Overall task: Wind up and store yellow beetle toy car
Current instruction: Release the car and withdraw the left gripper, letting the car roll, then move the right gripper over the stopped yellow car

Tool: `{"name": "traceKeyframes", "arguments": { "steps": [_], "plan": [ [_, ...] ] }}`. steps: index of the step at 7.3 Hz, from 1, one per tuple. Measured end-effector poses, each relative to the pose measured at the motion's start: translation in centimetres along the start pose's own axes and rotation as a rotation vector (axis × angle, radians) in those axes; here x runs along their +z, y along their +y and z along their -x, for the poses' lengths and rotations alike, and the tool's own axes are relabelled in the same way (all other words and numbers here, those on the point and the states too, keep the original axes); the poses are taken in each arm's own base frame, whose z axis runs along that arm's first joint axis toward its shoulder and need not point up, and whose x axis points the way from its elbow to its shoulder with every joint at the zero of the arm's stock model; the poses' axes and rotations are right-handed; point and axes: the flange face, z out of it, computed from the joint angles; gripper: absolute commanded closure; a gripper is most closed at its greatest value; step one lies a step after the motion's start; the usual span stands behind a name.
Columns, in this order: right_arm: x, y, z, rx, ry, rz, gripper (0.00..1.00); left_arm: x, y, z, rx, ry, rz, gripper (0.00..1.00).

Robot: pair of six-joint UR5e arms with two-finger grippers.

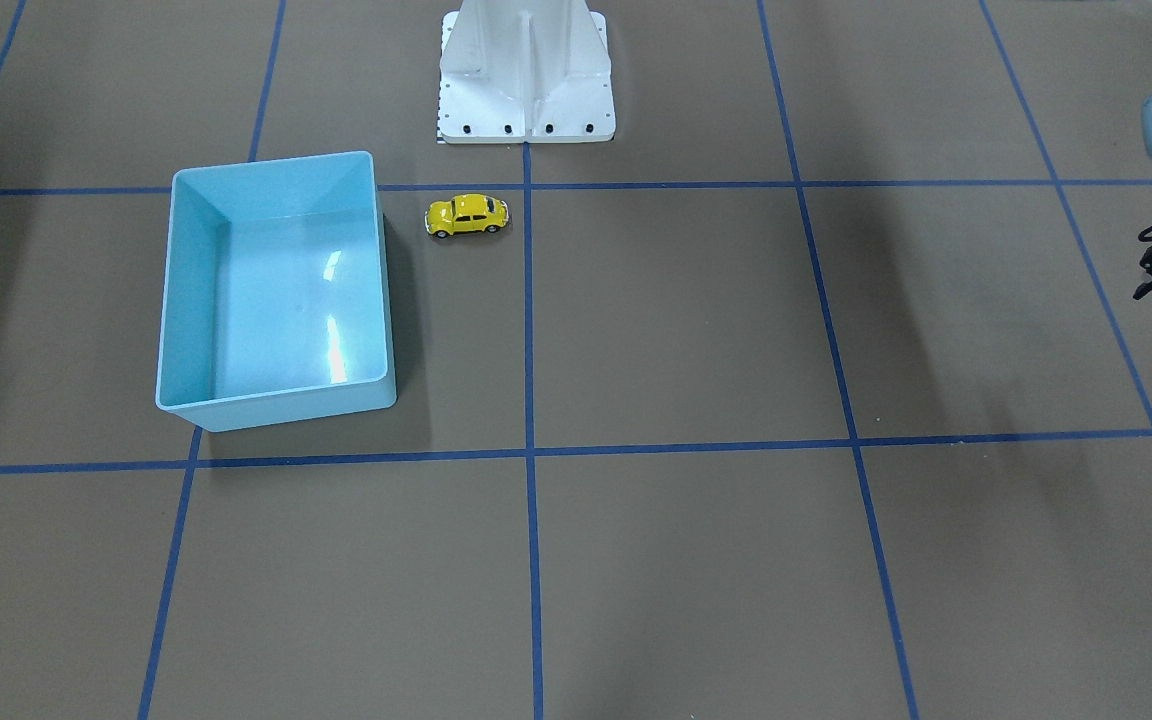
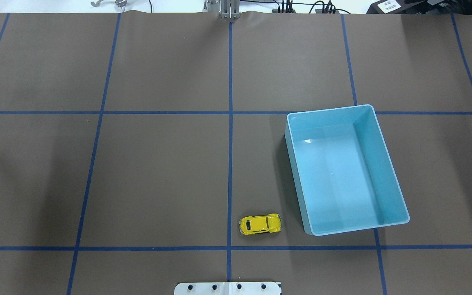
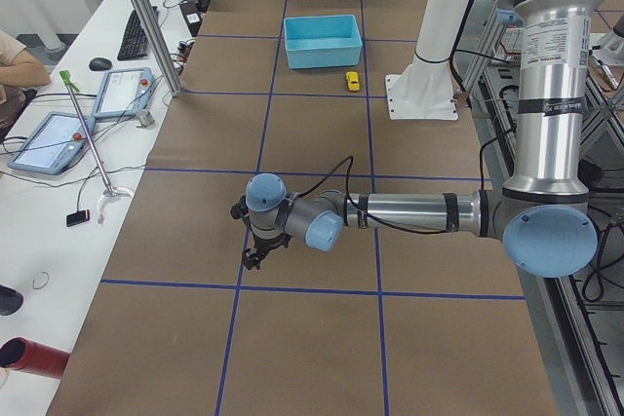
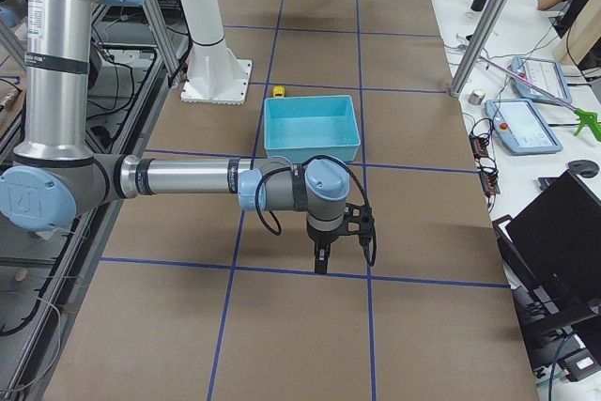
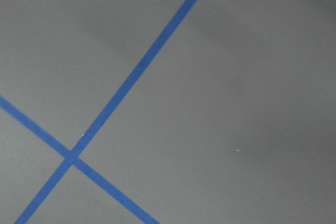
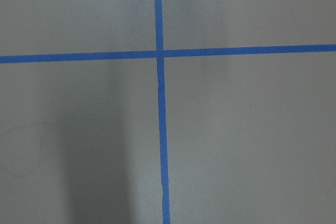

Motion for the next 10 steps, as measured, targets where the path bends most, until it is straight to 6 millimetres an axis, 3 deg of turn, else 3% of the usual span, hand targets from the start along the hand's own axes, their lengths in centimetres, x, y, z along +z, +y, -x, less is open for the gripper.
{"name": "traceKeyframes", "arguments": {
  "steps": [2, 4, 5, 7, 10],
  "plan": [
    [0.1, -0.1, 0.2, -0.004, 0.000, 0.001, 0.00, -2.6, 0.8, 1.2, -0.364, 0.031, -0.025, 0.00],
    [-0.3, -0.7, 1.2, -0.031, -0.001, -0.011, 0.00, -6.7, 1.0, 0.9, -0.659, 0.095, 0.035, 0.00],
    [-1.2, -1.3, 2.2, -0.058, 0.000, -0.031, 0.00, -8.4, 1.4, 0.7, -0.724, 0.103, 0.047, 0.00],
    [-2.3, -2.9, 5.2, -0.122, 0.004, -0.056, 0.00, -10.0, 2.6, 0.8, -0.771, 0.104, 0.041, 0.00],
    [-3.1, -4.5, 9.1, -0.229, -0.003, -0.115, 0.00, -9.5, 5.1, 1.0, -0.754, 0.102, 0.040, 0.00]
  ]
}}
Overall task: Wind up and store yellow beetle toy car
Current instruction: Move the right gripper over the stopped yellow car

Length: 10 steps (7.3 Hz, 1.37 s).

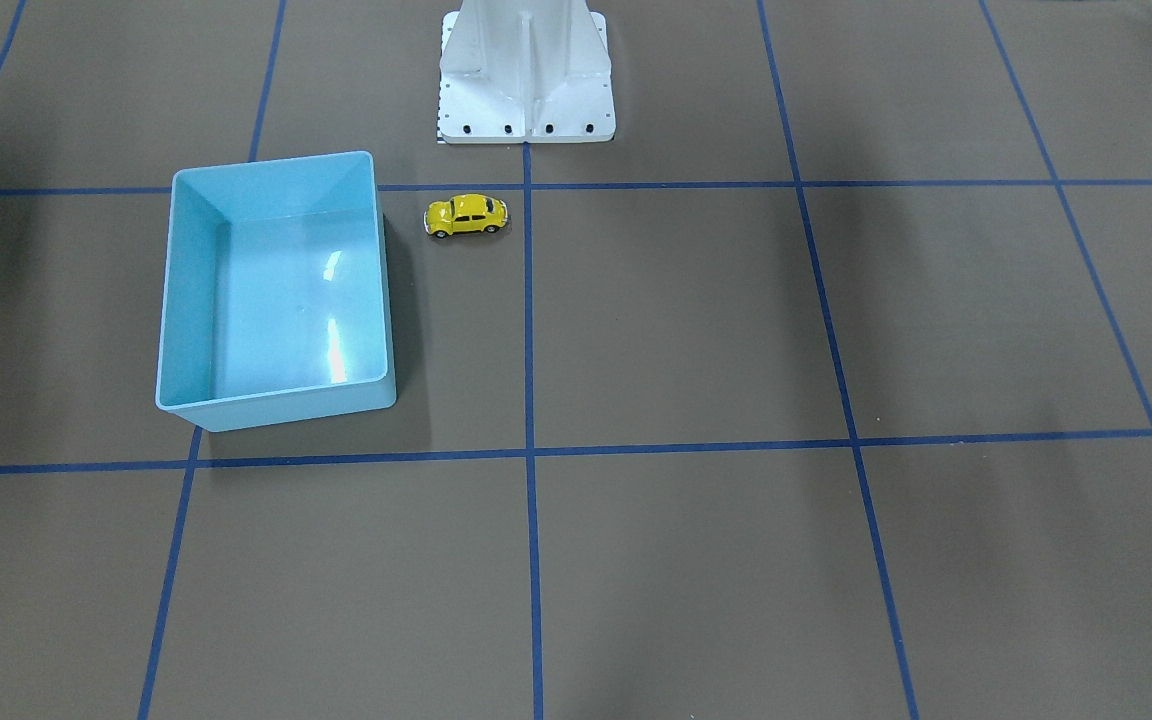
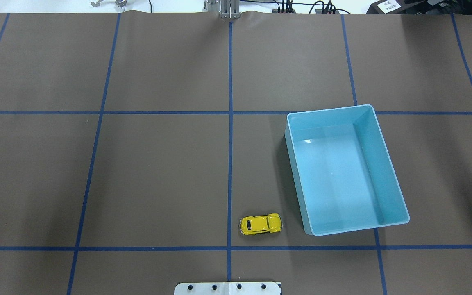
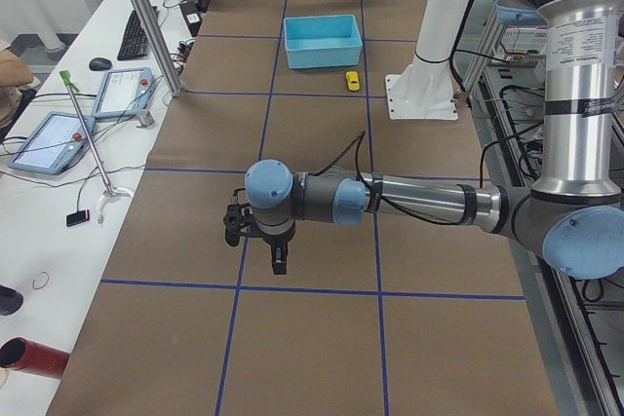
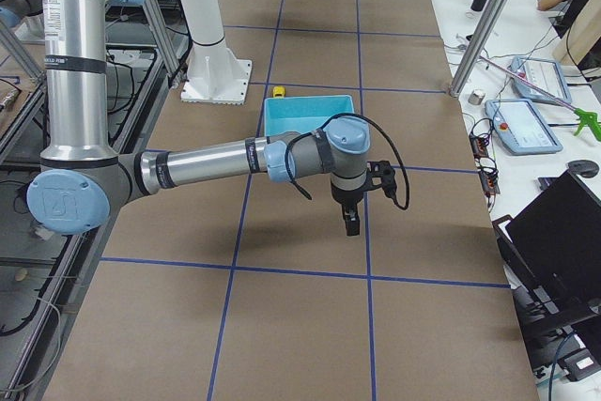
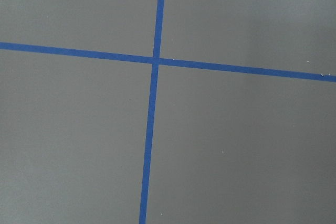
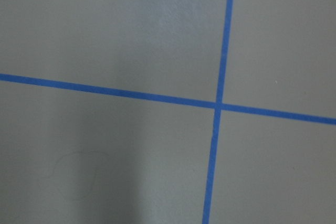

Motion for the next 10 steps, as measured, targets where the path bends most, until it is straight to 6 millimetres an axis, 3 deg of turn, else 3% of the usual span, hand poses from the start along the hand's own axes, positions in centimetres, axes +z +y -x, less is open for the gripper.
{"name": "traceKeyframes", "arguments": {
  "steps": [1, 2, 4, 6, 8, 10],
  "plan": [
    [-0.7, -0.6, 2.0, -0.053, -0.007, -0.034, 0.00, 0.4, 0.7, 0.7, 0.006, -0.001, 0.000, 0.00],
    [-1.3, -1.2, 5.1, -0.098, -0.020, -0.035, 0.00, 0.6, 1.2, 1.3, 0.011, -0.003, -0.004, 0.00],
    [-3.5, -5.5, 14.5, -0.171, -0.047, 0.020, 0.00, 0.4, 1.6, 1.9, 0.012, -0.013, -0.019, 0.00],
    [-4.4, -9.0, 26.2, -0.325, -0.082, 0.040, 0.00, 0.5, 1.6, 2.2, 0.003, -0.020, -0.018, 0.00],
    [-4.0, -7.7, 36.3, -0.517, -0.087, 0.017, 0.00, 0.9, 1.7, 2.8, -0.010, -0.027, -0.011, 0.00],
    [-3.9, -5.6, 43.7, -0.658, -0.140, -0.007, 0.00, 1.4, 1.9, 3.6, -0.024, -0.031, 0.000, 0.00]
  ]
}}
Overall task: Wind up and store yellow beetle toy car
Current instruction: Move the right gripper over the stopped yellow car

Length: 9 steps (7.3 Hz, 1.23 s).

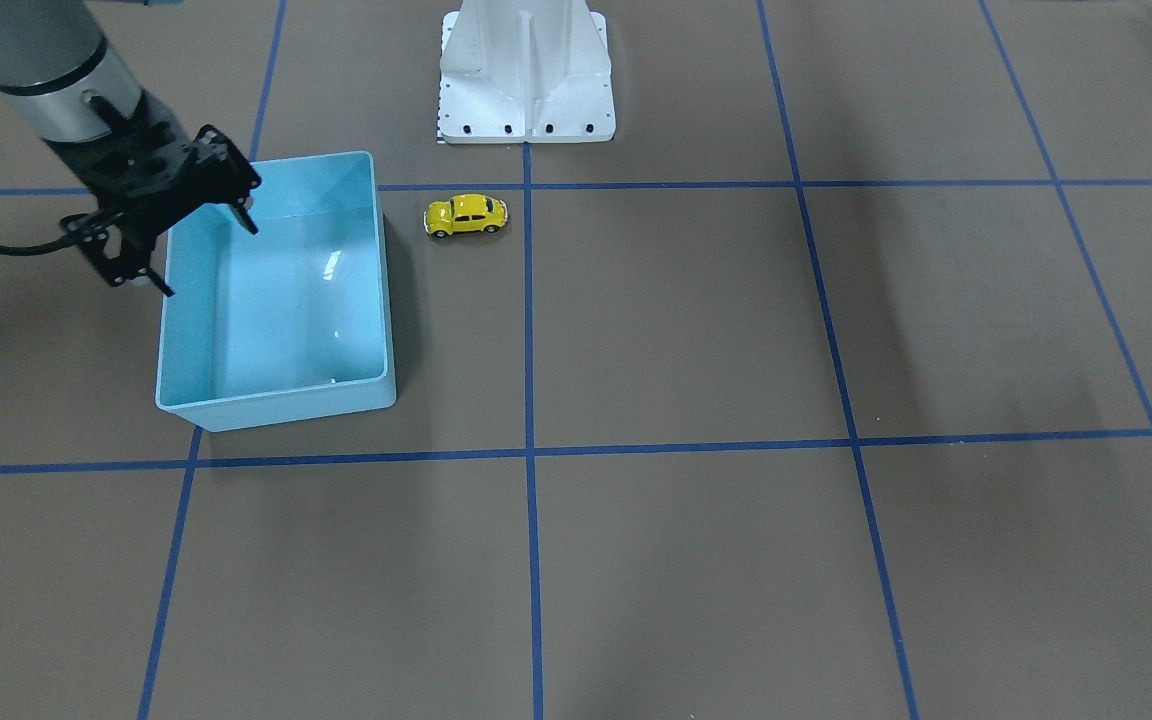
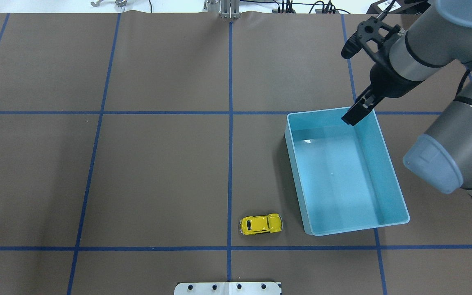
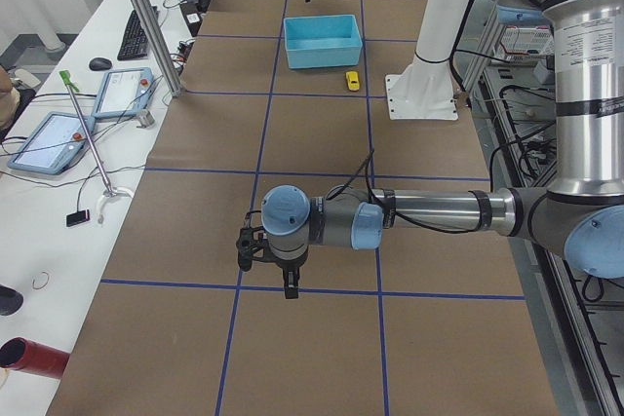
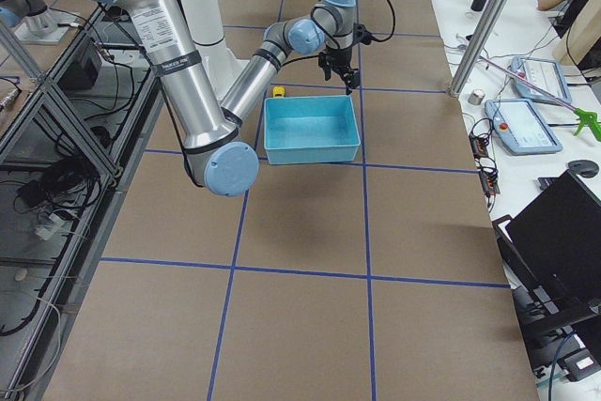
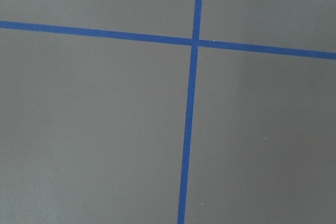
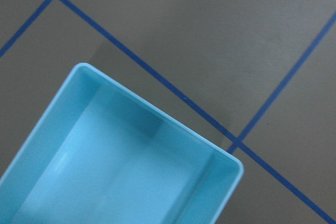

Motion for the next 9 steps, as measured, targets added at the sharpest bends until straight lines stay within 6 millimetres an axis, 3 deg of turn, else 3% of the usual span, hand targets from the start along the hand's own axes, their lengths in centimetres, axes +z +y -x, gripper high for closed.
{"name": "traceKeyframes", "arguments": {
  "steps": [5, 7, 9],
  "plan": [
    [3.2, -3.9, 16.7, -0.426, -0.176, -0.125, 0.00, 1.1, 0.5, 2.6, -0.047, -0.002, 0.019, 0.00],
    [7.1, -2.5, 22.0, -0.548, -0.177, -0.084, 0.00, 1.4, 0.6, 3.2, -0.063, -0.002, 0.025, 0.00],
    [10.4, -0.9, 24.4, -0.586, -0.144, -0.023, 0.00, 1.5, 0.7, 3.4, -0.070, -0.003, 0.028, 0.00]
  ]
}}
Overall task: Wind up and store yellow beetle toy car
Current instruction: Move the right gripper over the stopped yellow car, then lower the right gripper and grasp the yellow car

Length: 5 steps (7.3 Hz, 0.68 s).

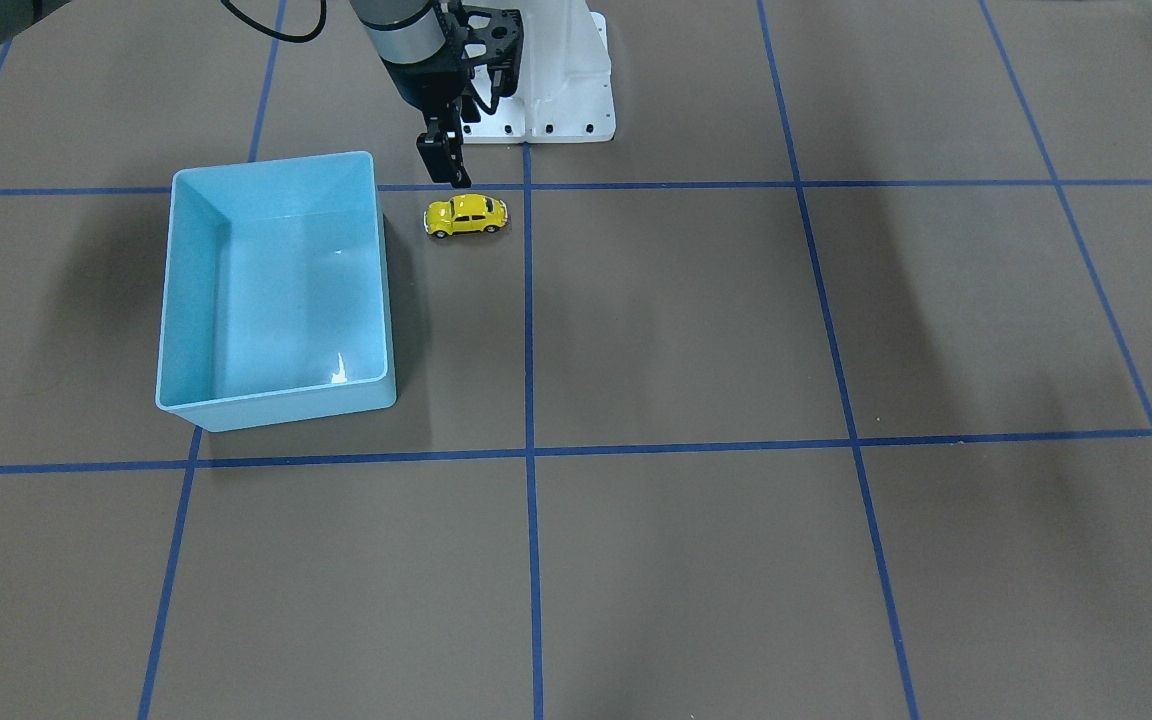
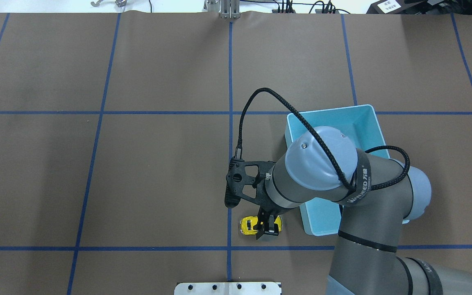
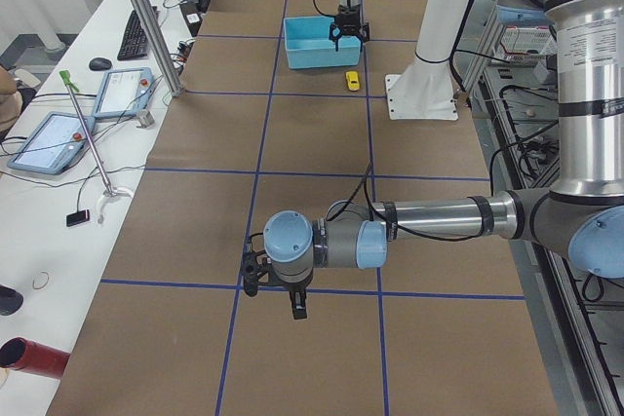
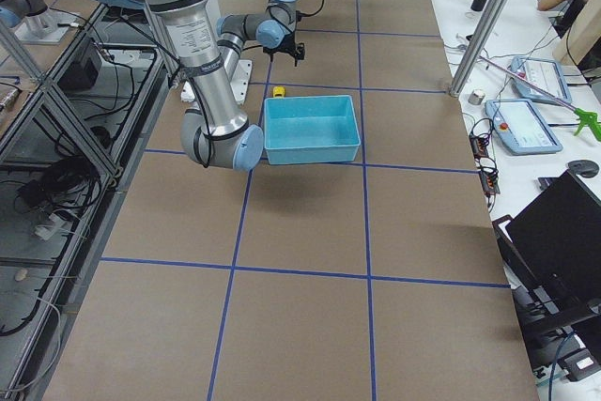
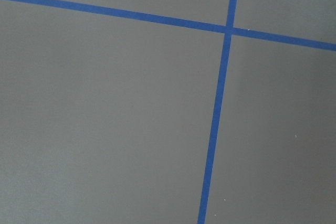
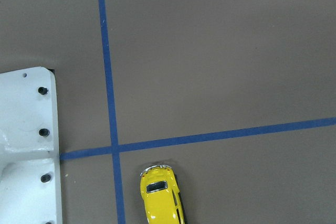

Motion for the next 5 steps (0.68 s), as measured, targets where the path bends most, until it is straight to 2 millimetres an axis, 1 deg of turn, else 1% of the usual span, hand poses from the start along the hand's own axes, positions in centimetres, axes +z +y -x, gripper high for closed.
{"name": "traceKeyframes", "arguments": {
  "steps": [2, 3, 4, 5],
  "plan": [
    [2.4, 0.1, 1.3, -0.019, 0.036, 0.062, 0.00, 0.0, 0.0, 0.0, 0.002, 0.000, -0.001, 0.00],
    [3.8, 0.0, 2.4, -0.036, 0.059, 0.090, 0.00, -0.2, 0.0, 0.1, 0.001, 0.001, -0.005, 0.00],
    [4.8, -0.1, 3.1, -0.050, 0.074, 0.108, 0.00, -0.4, 0.0, 0.3, -0.003, 0.001, -0.009, 0.00],
    [5.4, -0.1, 3.4, -0.060, 0.087, 0.120, 0.00, -0.5, 0.0, 0.4, -0.004, 0.001, -0.012, 0.00]
  ]
}}
